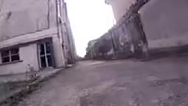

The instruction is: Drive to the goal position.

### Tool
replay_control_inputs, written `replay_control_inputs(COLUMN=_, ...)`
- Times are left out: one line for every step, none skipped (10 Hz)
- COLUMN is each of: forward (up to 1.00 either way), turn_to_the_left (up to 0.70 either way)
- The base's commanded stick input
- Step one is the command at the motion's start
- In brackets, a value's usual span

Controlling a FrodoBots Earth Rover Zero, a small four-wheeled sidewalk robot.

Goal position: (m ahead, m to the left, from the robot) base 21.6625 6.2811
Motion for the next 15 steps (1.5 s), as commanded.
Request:
replay_control_inputs(forward=1.00, turn_to_the_left=0.00)
replay_control_inputs(forward=1.00, turn_to_the_left=0.00)
replay_control_inputs(forward=1.00, turn_to_the_left=0.00)
replay_control_inputs(forward=1.00, turn_to_the_left=0.00)
replay_control_inputs(forward=1.00, turn_to_the_left=0.00)
replay_control_inputs(forward=1.00, turn_to_the_left=0.00)
replay_control_inputs(forward=1.00, turn_to_the_left=0.00)
replay_control_inputs(forward=1.00, turn_to_the_left=0.00)
replay_control_inputs(forward=1.00, turn_to_the_left=0.00)
replay_control_inputs(forward=1.00, turn_to_the_left=-0.02)
replay_control_inputs(forward=1.00, turn_to_the_left=-0.17)
replay_control_inputs(forward=1.00, turn_to_the_left=0.00)
replay_control_inputs(forward=1.00, turn_to_the_left=0.00)
replay_control_inputs(forward=1.00, turn_to_the_left=0.00)
replay_control_inputs(forward=1.00, turn_to_the_left=0.00)
